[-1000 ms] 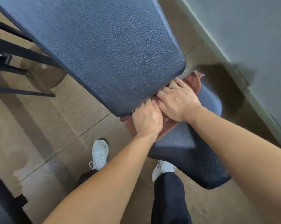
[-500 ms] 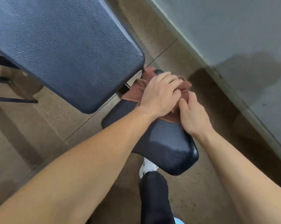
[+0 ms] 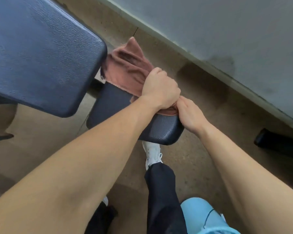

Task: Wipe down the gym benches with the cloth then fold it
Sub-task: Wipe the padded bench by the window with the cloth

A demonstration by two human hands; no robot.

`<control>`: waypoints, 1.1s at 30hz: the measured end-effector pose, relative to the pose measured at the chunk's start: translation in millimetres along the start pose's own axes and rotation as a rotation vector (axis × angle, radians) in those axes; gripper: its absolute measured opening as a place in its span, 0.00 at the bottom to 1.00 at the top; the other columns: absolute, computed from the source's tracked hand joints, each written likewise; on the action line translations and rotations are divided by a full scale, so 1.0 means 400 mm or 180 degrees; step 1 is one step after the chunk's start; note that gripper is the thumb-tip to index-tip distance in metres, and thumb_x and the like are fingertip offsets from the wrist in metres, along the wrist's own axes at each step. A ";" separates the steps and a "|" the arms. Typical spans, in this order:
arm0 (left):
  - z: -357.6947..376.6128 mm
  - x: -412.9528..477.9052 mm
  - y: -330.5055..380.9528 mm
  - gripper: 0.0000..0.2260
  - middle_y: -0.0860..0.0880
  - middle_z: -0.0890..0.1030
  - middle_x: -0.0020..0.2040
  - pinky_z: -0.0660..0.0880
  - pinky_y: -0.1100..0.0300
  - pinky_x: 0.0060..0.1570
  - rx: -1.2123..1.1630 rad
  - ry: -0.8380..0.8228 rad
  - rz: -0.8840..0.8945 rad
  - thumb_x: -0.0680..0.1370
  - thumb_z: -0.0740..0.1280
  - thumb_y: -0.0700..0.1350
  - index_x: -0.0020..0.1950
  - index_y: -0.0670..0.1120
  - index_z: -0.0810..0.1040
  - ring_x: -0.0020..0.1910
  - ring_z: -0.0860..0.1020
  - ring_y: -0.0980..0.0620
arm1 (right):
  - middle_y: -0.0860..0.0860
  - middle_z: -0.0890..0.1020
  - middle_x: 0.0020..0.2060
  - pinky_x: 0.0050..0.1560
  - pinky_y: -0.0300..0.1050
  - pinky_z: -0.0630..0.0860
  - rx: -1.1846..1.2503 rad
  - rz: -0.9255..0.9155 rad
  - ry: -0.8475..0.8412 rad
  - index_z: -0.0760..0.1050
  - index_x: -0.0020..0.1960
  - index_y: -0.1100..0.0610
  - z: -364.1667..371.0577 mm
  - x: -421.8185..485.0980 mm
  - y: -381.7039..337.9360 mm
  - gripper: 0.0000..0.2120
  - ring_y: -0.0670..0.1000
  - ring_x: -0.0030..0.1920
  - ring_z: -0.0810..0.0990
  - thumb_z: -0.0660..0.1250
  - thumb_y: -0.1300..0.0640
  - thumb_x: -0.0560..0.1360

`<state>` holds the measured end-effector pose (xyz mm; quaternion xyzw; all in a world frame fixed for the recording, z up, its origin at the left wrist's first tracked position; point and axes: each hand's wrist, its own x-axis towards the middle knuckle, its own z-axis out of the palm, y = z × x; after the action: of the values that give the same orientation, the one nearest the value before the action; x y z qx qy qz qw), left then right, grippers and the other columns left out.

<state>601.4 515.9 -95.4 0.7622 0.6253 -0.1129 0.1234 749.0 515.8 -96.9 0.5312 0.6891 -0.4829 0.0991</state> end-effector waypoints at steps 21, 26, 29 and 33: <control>0.082 -0.204 0.106 0.12 0.50 0.80 0.62 0.61 0.45 0.72 -0.1250 0.1048 0.0974 0.77 0.63 0.46 0.54 0.49 0.84 0.68 0.72 0.43 | 0.50 0.70 0.73 0.64 0.44 0.71 0.4009 0.1450 0.2301 0.54 0.79 0.42 0.311 -0.213 -0.090 0.22 0.50 0.68 0.72 0.50 0.45 0.86; 0.117 -0.265 0.005 0.18 0.47 0.66 0.78 0.60 0.42 0.74 -0.0928 0.0855 0.1812 0.80 0.62 0.49 0.70 0.52 0.76 0.77 0.61 0.41 | 0.54 0.64 0.77 0.68 0.45 0.68 0.4490 0.1675 0.3155 0.46 0.81 0.47 0.451 -0.151 -0.178 0.24 0.53 0.73 0.68 0.46 0.48 0.86; 0.168 -0.338 -0.123 0.24 0.47 0.59 0.80 0.61 0.41 0.73 -0.0576 0.0551 0.1784 0.81 0.59 0.51 0.78 0.53 0.65 0.79 0.57 0.40 | 0.54 0.63 0.78 0.71 0.46 0.66 0.4906 0.1929 0.2653 0.47 0.82 0.49 0.569 -0.106 -0.277 0.27 0.52 0.73 0.68 0.47 0.44 0.85; 0.231 -0.437 -0.233 0.24 0.46 0.54 0.82 0.63 0.36 0.71 -0.0683 0.0211 0.1143 0.83 0.53 0.52 0.80 0.52 0.59 0.80 0.52 0.38 | 0.55 0.63 0.77 0.75 0.56 0.64 0.4933 0.1819 0.2310 0.44 0.82 0.47 0.632 -0.127 -0.351 0.29 0.55 0.74 0.68 0.49 0.43 0.84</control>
<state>474.6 341.1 -129.9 0.8472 0.4916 0.0033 0.2014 558.6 292.9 -115.1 0.7198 0.0010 -0.5716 -0.3940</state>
